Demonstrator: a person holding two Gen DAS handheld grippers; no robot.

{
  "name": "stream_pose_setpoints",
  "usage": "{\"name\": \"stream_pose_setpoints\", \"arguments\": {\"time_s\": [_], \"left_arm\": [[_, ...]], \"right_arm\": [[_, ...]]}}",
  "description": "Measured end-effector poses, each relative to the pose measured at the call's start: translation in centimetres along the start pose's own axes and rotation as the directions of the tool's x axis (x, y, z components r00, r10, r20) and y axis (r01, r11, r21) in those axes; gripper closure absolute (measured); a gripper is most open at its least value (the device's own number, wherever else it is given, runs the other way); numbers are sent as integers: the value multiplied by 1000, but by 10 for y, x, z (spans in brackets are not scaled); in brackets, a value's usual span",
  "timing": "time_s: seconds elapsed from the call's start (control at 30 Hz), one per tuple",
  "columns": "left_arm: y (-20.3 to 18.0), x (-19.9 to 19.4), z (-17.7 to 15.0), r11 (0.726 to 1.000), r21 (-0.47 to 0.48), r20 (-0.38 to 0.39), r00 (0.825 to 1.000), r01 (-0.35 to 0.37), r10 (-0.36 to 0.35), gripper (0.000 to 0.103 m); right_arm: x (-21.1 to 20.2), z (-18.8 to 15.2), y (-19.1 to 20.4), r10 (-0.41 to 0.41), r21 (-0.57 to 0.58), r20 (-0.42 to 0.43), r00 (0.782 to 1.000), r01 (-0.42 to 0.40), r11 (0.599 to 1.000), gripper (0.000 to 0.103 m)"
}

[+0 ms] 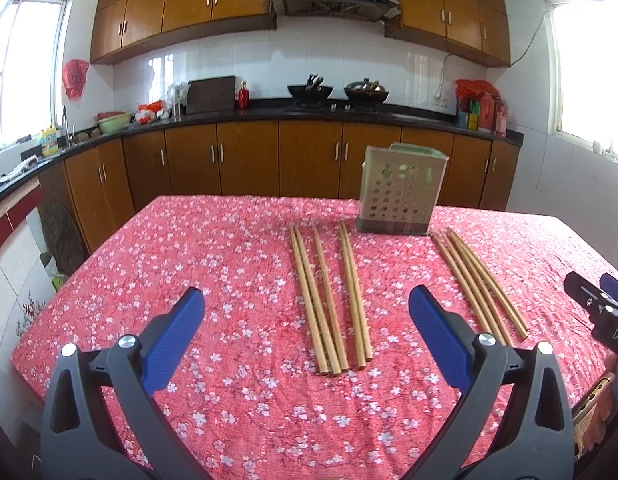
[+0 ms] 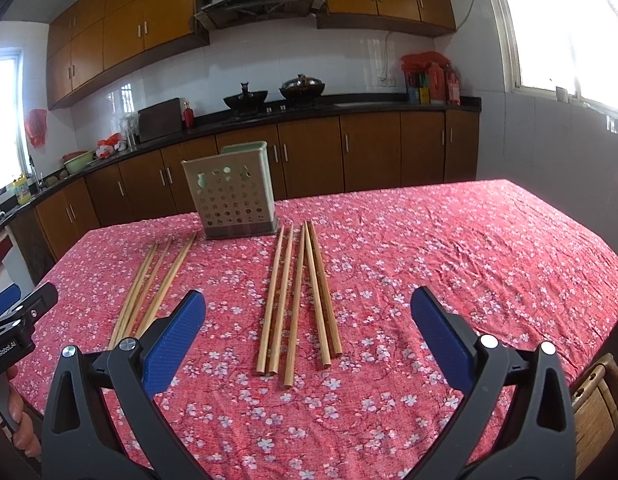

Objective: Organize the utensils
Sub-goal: 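Close the right tool on a bamboo chopstick while the left tool grasps another chopstick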

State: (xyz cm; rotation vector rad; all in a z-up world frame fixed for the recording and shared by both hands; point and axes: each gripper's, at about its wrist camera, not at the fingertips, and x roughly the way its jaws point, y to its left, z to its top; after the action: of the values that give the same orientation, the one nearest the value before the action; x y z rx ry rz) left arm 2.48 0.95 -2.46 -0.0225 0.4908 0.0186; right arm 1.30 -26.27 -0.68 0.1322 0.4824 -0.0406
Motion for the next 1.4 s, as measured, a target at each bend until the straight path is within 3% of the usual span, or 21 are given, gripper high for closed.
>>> {"name": "stream_pose_setpoints", "arguments": {"time_s": [0.27, 0.3, 0.47, 0.57, 0.63, 0.83, 0.93, 1.27, 1.4], "left_arm": [[25, 28, 8, 997, -51, -99, 994, -56, 51, 4], [30, 34, 8, 996, -57, -119, 991, -69, 62, 4], [43, 56, 8, 992, -71, -187, 978, -102, 87, 4], [45, 66, 6, 992, -61, -214, 972, -112, 97, 4], [45, 72, 5, 992, -54, -230, 968, -112, 96, 4], [44, 87, 2, 996, -57, -267, 962, -68, 50, 22], [40, 95, 3, 998, -57, -287, 958, -36, 18, 29], [17, 128, 8, 998, 4, -367, 929, 57, -52, 63], [12, 135, 6, 998, 24, -394, 918, 66, -51, 68]], "right_arm": [[45, 9, -27, -65, 30, -97, 993, 69, 997, 2], [52, 11, -28, -67, 22, -112, 991, 70, 997, 6], [90, 16, -30, -47, -6, -223, 974, 46, 999, 50], [113, 12, -30, -20, -10, -294, 956, 18, 1000, 67], [124, 7, -29, -5, -17, -331, 944, -1, 1000, 69], [147, -13, -26, -2, -52, -417, 909, -21, 998, 83], [147, -18, -28, -32, -74, -403, 915, 2, 997, 92], [147, -17, -35, -63, -70, -384, 921, 39, 997, 93], [149, -16, -35, -60, -68, -383, 922, 37, 997, 93]]}}
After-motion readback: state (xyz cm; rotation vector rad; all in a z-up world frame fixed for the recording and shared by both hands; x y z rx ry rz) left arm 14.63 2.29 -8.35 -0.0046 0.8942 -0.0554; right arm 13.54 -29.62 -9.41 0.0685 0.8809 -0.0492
